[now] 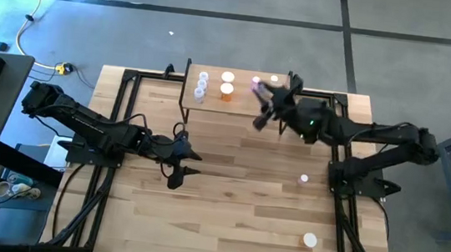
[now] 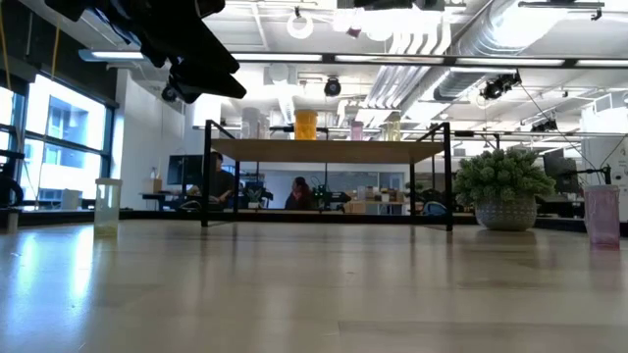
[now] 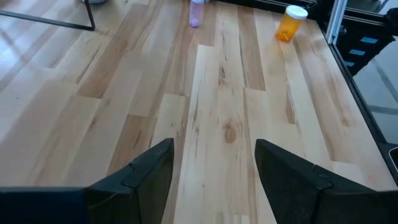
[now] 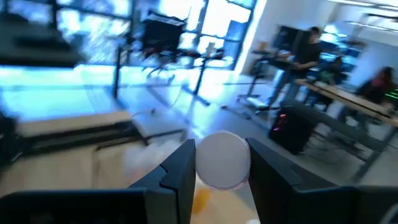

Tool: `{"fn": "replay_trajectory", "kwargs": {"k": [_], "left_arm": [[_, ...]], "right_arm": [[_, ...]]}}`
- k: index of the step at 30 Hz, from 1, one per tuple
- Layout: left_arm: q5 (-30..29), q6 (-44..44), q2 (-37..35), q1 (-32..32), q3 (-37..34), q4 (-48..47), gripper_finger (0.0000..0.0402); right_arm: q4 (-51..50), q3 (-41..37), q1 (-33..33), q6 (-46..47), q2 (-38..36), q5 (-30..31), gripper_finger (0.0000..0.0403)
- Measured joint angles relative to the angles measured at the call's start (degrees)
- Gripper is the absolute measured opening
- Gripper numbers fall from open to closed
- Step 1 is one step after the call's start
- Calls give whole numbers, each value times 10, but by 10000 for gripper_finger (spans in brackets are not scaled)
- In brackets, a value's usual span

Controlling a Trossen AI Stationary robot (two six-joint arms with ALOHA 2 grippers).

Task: Pick and place medicine bottles onto shelf by color
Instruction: Put the bottom pink pill bottle aligned with the other pink pill bottle on the shelf

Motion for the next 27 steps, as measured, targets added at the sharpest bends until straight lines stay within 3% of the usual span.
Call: {"fn": "replay_trajectory", "kwargs": {"k": [5, 10, 14, 21, 27], "left_arm": [[0, 0, 0, 0, 0, 0, 216], [0, 0, 0, 0, 0, 1, 216], [0, 0, 0, 1, 0, 1, 216], [-1, 0, 0, 1, 0, 4, 216], [-1, 0, 0, 1, 0, 3, 216]], "right_arm": [[-44, 28, -64, 49, -6, -12, 113], [-183, 72, -120, 142, 2, -106, 113], [-231, 77, -153, 174, 6, -160, 113], [-251, 76, -186, 190, 55, -242, 113], [-258, 76, -192, 192, 101, -263, 113]]}}
